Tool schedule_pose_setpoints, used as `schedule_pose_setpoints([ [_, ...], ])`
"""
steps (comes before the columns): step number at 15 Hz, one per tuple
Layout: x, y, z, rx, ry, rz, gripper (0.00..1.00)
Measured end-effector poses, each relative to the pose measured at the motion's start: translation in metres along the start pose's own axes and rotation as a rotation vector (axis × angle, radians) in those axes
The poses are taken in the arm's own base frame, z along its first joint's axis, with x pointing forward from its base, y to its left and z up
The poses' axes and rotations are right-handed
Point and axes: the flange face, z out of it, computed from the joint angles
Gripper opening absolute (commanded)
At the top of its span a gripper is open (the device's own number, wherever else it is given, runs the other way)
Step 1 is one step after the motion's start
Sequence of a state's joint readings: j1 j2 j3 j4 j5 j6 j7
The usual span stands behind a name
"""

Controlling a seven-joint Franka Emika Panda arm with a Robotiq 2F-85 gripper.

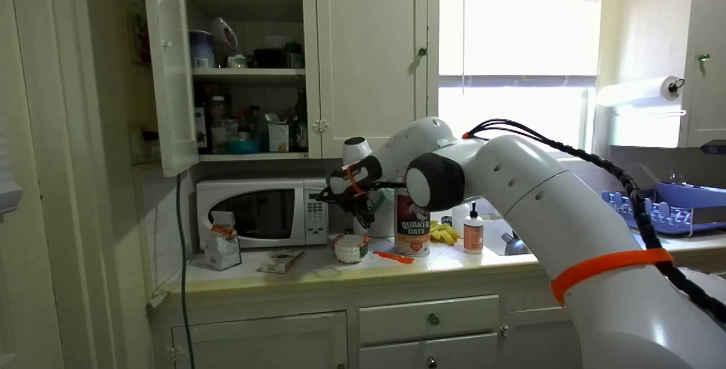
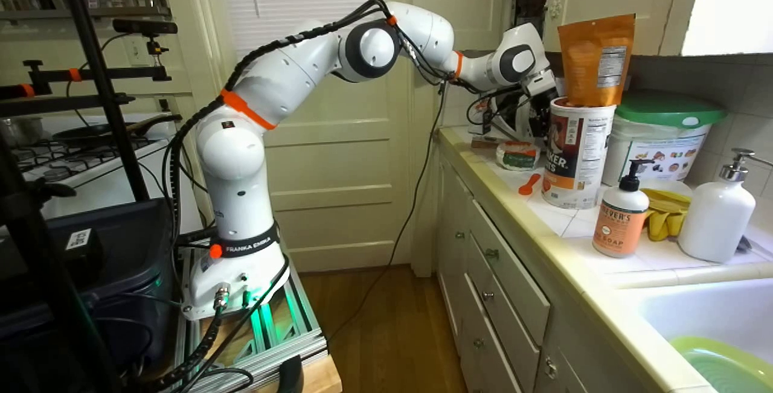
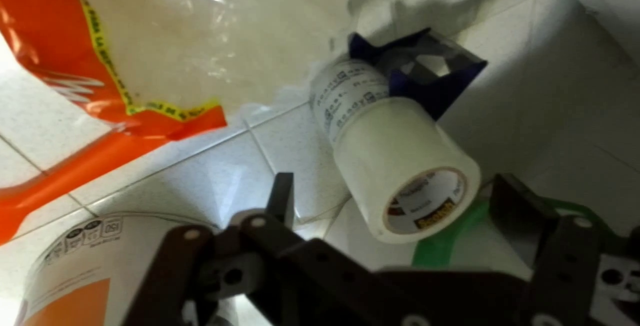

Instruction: Move the tape to the back of the counter

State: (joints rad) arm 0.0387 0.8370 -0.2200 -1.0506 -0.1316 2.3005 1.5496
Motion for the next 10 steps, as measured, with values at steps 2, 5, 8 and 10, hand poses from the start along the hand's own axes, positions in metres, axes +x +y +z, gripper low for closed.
schedule_pose_setpoints([
  [2,-0.002,-0.010,-0.020,0.066,-0.004,-0.009,1.00],
  [5,-0.001,-0.011,-0.059,0.071,-0.006,-0.098,1.00],
  [8,0.025,0.009,-0.081,-0.024,0.046,-0.210,1.00],
  [10,0.054,0.031,-0.084,-0.090,0.087,-0.281,1.00],
])
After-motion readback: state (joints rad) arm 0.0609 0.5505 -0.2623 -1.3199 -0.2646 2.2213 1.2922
